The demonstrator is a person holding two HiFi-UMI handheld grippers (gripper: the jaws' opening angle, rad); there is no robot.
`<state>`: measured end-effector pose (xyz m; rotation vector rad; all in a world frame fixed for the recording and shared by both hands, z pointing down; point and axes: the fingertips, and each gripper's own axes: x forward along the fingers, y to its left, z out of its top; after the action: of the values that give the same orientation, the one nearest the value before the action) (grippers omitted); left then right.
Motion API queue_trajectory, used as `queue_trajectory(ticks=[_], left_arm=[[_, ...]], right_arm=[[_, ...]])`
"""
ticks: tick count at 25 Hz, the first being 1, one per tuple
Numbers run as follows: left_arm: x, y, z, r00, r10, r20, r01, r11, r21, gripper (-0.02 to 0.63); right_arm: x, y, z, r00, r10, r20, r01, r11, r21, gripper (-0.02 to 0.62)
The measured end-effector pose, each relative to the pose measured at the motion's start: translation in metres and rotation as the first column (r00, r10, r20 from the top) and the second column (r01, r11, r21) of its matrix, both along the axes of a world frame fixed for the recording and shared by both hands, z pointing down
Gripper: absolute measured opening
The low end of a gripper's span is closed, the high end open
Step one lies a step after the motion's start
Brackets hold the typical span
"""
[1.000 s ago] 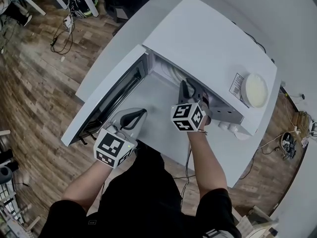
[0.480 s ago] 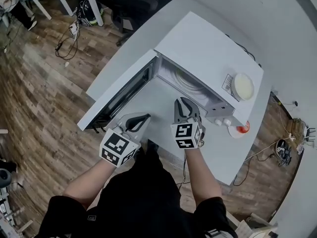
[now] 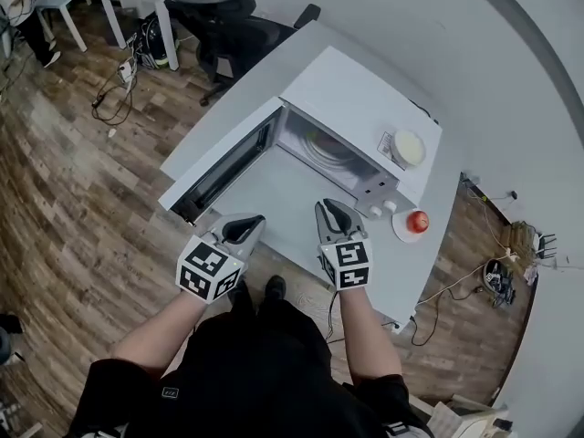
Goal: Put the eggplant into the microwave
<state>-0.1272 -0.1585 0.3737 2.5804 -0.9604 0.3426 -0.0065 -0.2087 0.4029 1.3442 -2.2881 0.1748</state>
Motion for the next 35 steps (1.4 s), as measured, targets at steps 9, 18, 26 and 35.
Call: queue_trajectory(ticks=[9, 18, 26, 35], left_arm=[[0.021, 0.05, -0.015, 1.0, 0.023, 0.018, -0.024, 0.999, 0.024, 0.009], [0.111, 0.125, -0.024, 0.999, 0.043, 0.006, -0.043, 0.999, 0.008, 0.009], [0.199, 0.188, -0.032, 0.995, 0.096, 0.004, -0.096, 0.995, -0.021, 0.009], [0.229, 0.2, -0.07, 0.984, 0.178, 0.0, -0.177, 0.982, 0.069, 0.009]], right_arm=[[0.049, 0.091, -0.02, 0.992, 0.013, 0.123, -0.011, 1.0, -0.024, 0.049], [0.13, 0.188, -0.038, 0.95, 0.016, 0.313, -0.002, 0.999, -0.044, 0.048], [0.185, 0.261, -0.048, 0.9, -0.011, 0.437, 0.037, 0.998, -0.051, 0.038], [0.206, 0.291, -0.08, 0.809, 0.009, 0.588, -0.001, 1.0, -0.014, 0.026]])
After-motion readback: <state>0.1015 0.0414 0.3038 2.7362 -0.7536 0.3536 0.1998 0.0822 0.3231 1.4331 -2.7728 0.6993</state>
